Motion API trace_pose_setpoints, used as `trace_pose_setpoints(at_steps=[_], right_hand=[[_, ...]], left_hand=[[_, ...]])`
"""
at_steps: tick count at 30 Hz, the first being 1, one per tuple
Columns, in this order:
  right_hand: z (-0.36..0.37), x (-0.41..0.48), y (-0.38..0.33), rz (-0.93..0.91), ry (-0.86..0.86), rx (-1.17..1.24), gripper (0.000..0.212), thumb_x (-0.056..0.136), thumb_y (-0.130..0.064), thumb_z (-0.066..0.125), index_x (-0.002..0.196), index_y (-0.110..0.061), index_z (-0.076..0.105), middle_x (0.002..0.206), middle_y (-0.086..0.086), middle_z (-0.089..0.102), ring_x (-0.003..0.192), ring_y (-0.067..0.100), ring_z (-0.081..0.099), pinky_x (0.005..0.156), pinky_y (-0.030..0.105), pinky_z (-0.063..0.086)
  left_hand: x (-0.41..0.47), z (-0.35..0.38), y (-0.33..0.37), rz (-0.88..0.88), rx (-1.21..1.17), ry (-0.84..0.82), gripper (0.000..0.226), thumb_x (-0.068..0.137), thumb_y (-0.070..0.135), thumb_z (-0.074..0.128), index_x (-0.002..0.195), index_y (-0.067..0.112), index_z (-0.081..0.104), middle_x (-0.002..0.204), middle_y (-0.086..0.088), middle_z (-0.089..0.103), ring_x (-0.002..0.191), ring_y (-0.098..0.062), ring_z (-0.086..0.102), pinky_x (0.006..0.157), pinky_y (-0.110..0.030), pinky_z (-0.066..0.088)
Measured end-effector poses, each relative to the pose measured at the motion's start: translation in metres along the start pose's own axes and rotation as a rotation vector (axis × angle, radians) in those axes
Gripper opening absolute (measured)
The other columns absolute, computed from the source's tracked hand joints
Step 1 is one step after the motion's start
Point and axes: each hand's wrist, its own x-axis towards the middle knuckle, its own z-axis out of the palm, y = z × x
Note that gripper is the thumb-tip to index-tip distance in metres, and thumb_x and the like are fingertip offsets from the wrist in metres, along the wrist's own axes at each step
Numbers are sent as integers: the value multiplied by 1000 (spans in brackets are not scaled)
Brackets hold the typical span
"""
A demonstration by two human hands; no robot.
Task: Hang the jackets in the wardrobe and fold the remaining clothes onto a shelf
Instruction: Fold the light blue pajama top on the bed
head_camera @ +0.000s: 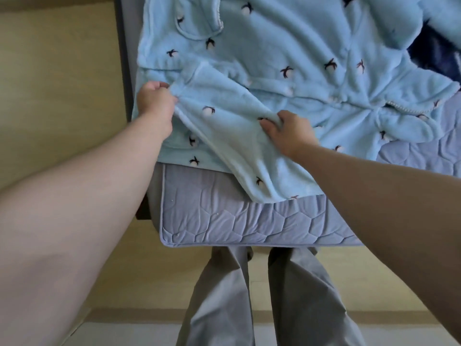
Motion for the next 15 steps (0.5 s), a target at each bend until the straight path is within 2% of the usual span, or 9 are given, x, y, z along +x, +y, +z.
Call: trace_pose_setpoints(at_steps=[3,5,6,8,9,12,13,15], right_hand=[[-11,31,-36,-81,98,3,45,95,-61,49,109,-18,53,108,13,64,103,36,58,77,40,43],[-13,47,-50,-118,119,-8,49,97,-58,49,129,-20,48,127,13,57,115,35,55,89,43,42],[-12,53,-51,-126,120,-56,52,98,-57,46,137,-21,44,135,12,52,120,35,52,96,45,40],[-13,56,-44,-90,128,-149,54,100,-53,42,144,-22,39,143,10,47,127,33,48,105,49,36],[-15,54,-35,-40,124,-164,52,101,-50,41,145,-21,40,143,10,46,128,34,48,105,49,35],[-23,40,3,129,77,-191,41,100,-35,38,137,-20,47,139,11,48,126,36,49,105,49,33],[-26,34,17,176,40,-225,40,98,-30,38,135,-20,48,137,11,49,126,36,49,105,49,33],[-31,23,40,253,-49,-296,46,90,-23,39,135,-20,48,135,11,50,126,35,48,104,50,32]], left_hand=[[31,-3,34,-82,-187,38,31,82,-10,51,90,18,61,83,-4,65,72,-21,63,53,-22,47],[46,-6,45,-106,-185,121,31,81,1,58,111,9,62,89,-3,64,78,-20,61,53,-23,47],[50,-5,45,-123,-184,168,42,79,9,64,120,7,57,98,-3,65,82,-20,63,57,-25,52],[45,2,32,-183,-155,214,61,74,26,77,126,10,49,115,-5,66,95,-22,69,78,-34,61],[36,8,21,-226,-90,185,65,73,35,80,127,12,51,117,-5,67,97,-22,69,82,-35,61],[3,27,-11,-299,19,1,51,79,49,78,113,14,66,93,-3,73,73,-17,70,65,-29,60],[-7,33,-20,-315,39,-53,45,81,50,76,106,14,69,88,-3,74,69,-18,70,65,-31,61],[-24,44,-39,-363,47,-133,39,82,48,74,101,14,68,91,-5,76,76,-21,75,71,-38,64]])
